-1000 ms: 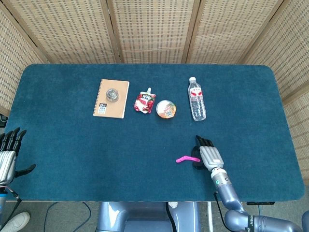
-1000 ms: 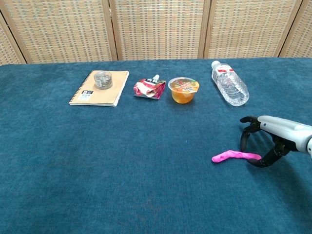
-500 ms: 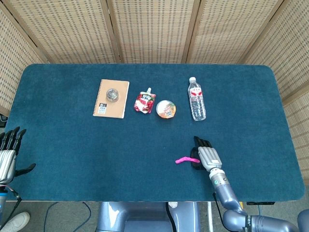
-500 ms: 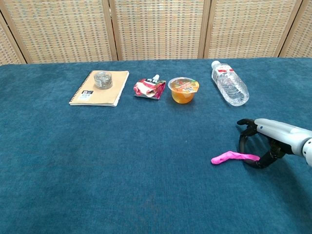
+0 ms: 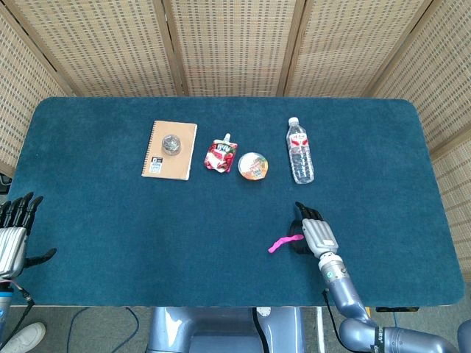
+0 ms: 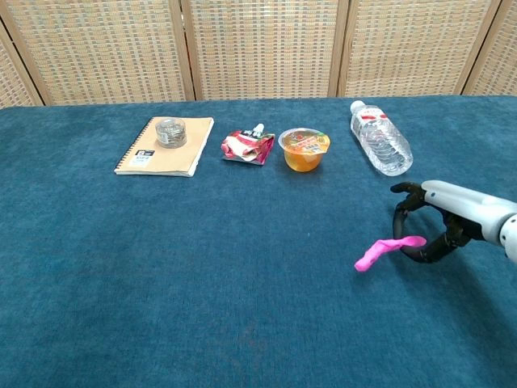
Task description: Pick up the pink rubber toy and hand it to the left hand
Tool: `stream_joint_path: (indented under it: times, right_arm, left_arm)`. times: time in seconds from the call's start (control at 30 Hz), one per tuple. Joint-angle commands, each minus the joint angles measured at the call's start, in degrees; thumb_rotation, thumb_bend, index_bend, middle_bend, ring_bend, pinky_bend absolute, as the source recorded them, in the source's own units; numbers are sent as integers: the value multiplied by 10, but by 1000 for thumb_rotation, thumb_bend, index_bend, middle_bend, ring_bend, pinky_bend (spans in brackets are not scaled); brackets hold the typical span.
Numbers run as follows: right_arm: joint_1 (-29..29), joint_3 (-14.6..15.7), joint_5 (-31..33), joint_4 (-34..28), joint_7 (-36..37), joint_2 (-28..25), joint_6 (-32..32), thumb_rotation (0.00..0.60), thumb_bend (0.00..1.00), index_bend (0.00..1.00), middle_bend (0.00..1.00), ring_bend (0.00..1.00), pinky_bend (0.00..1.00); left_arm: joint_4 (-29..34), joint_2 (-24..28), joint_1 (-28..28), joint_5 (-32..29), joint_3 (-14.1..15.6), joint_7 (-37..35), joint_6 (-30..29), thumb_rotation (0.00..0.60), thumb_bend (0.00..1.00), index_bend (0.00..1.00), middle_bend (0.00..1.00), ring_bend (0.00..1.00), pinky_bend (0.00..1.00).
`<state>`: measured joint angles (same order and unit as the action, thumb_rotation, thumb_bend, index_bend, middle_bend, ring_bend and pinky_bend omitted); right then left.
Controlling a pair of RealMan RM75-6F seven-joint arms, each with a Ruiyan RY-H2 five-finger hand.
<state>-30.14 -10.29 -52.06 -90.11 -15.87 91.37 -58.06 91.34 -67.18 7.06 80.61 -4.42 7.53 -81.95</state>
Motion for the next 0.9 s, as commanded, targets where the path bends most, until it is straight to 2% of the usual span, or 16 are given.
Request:
stream_joint_path:
  times: [0.03,0.17,0.37,0.53,0.77,0.9]
  right_arm:
    - [-10,-32,31,-32,9,-11,5,600,580,628,16,0,0]
    - [-32,-69,96,-62,2,-19,13,600,580,633,18,0,0]
    - [-79,-123,191,-79,-16,-17,8,600,585,640,22,0,0]
    - [-113,-152,261,-83,-28,-13,4,600,588,643,23,0,0]
    - [-160,-183,345,-69,-42,-1,-1,600,596,644,23,0,0]
    - [-190,-199,386,-50,-45,12,-4,600,599,646,24,0,0]
  left_arm:
    - [-7,2,26,18,-6,3,21,600,0,0,0,0,0]
    - [-36,-6,70,58,-17,4,45,600,0,0,0,0,0]
    - [-96,-39,162,141,-32,-49,84,600,0,8,0,0,0]
    - [-132,-81,226,183,-44,-87,99,600,0,106,0,0,0]
    - [-180,-145,307,206,-60,-86,135,600,0,245,0,0,0]
    - [-214,-194,360,213,-69,-89,157,600,0,276,0,0,0]
